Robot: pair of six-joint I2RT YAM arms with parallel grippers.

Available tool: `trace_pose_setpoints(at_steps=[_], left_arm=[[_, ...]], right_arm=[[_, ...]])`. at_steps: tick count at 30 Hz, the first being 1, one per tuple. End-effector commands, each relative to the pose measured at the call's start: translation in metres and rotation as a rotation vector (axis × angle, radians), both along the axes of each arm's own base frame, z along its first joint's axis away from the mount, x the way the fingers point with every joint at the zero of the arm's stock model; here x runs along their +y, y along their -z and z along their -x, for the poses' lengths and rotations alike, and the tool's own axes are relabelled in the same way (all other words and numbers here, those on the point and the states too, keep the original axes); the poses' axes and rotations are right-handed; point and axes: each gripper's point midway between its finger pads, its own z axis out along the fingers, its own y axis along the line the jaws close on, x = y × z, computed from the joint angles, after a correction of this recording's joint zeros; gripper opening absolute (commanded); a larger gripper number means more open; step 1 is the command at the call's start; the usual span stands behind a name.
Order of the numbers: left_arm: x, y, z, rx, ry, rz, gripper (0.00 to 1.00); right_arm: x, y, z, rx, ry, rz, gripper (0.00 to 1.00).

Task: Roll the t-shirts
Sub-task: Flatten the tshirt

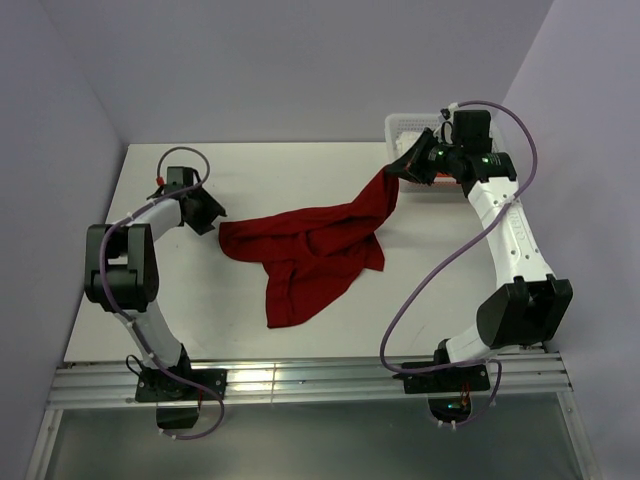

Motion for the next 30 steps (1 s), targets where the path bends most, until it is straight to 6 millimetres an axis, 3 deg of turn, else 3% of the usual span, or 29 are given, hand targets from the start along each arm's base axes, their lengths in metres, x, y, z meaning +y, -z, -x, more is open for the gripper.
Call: trace_pose_setpoints(at_steps=[1, 5, 10, 12, 16, 18, 20, 22, 23, 24, 26, 27, 29, 30], left_arm=[[-0.006, 0.001, -0.004, 0.005, 0.032, -0.023, 0.55], [-0.012, 0.012, -0.007, 0.031, 0.049, -0.023, 0.53], [-0.010, 0.023, -0.003, 0.095, 0.051, -0.082, 0.26], [-0.009, 0.024, -0.001, 0.110, 0.048, -0.086, 0.03], [0.012, 0.016, -0.005, 0.116, -0.012, -0.189, 0.00], [0.020, -0.009, -0.015, 0.069, -0.034, -0.228, 0.00], [0.027, -0.040, -0.026, 0.002, -0.059, -0.261, 0.00], [0.030, -0.085, -0.032, -0.104, -0.077, -0.272, 0.00], [0.031, -0.109, -0.037, -0.167, -0.089, -0.275, 0.00], [0.030, -0.143, -0.037, -0.251, -0.093, -0.270, 0.00], [0.030, -0.178, -0.037, -0.356, -0.101, -0.262, 0.00], [0.029, -0.196, -0.032, -0.397, -0.094, -0.258, 0.00], [0.029, -0.197, -0.029, -0.374, -0.085, -0.256, 0.02], [0.028, -0.177, -0.024, -0.299, -0.063, -0.257, 0.14]], right_arm=[[0.002, -0.029, 0.005, -0.105, -0.007, -0.010, 0.00], [0.001, -0.030, 0.005, -0.101, -0.003, -0.013, 0.00], [0.001, -0.032, 0.008, -0.107, 0.001, -0.013, 0.00], [0.000, -0.032, 0.008, -0.106, 0.006, -0.016, 0.00], [-0.001, -0.031, 0.008, -0.112, 0.015, -0.004, 0.00], [-0.004, -0.037, 0.003, -0.127, 0.028, 0.005, 0.00], [-0.005, -0.056, -0.006, -0.180, 0.031, -0.015, 0.00], [0.000, -0.077, -0.011, -0.226, 0.023, -0.059, 0.00], [0.001, -0.103, -0.015, -0.306, 0.017, -0.077, 0.00], [0.001, -0.115, -0.016, -0.335, 0.016, -0.088, 0.00], [0.002, -0.146, -0.015, -0.406, 0.019, -0.105, 0.00], [0.001, -0.152, -0.015, -0.415, 0.026, -0.104, 0.00], [0.002, -0.156, -0.012, -0.411, 0.018, -0.112, 0.00], [0.004, -0.152, -0.011, -0.399, 0.010, -0.119, 0.00]])
